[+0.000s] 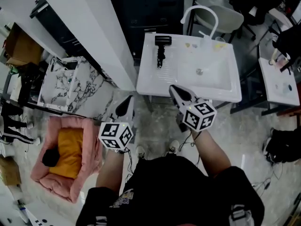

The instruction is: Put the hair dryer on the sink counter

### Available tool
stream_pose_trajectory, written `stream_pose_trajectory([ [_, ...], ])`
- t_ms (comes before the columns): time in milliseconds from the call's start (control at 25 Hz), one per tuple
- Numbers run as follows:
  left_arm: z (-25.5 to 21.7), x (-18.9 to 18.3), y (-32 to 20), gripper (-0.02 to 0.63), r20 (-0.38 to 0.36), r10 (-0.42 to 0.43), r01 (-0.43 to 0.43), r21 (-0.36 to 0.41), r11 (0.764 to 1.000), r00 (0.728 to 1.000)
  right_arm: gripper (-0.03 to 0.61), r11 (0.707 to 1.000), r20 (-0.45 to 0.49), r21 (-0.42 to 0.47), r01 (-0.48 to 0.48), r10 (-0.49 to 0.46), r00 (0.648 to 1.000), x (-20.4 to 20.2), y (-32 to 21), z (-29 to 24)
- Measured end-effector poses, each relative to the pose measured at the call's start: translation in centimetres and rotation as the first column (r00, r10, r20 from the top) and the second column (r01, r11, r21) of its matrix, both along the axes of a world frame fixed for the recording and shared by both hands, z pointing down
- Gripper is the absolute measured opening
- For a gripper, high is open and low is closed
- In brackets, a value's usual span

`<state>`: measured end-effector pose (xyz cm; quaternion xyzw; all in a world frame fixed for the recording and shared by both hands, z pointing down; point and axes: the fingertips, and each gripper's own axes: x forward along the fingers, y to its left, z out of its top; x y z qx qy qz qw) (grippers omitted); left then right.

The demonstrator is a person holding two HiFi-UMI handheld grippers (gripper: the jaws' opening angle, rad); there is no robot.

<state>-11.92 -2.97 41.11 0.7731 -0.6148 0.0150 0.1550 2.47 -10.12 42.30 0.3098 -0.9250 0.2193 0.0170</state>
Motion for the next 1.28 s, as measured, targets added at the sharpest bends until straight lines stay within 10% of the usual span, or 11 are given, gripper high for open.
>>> stream_pose_trajectory([
  [280, -0.3, -4.4, 3.5, 0.003, 0.015, 0.089, -0.089, 0.037, 0.995, 0.996, -0.002, 0.998, -0.018, 0.001, -0.067, 0.067, 0.998, -5.8, 4.8, 1.1],
  [800, 2.5, -4.6, 5.5, 0.003, -0.063, 0.335, -0.336, -0.004, 0.942, 0.94, -0.002, 0.938, -0.066, -0.011, -0.346, 0.344, 0.936, -3.7, 10.9, 2.8],
  [1280, 2.9, -6.1, 6.5, 0.003, -0.113, 0.356, -0.36, -0.012, 0.933, 0.928, -0.002, 0.933, -0.087, 0.001, -0.361, 0.359, 0.929, -5.5, 13.1, 2.4],
])
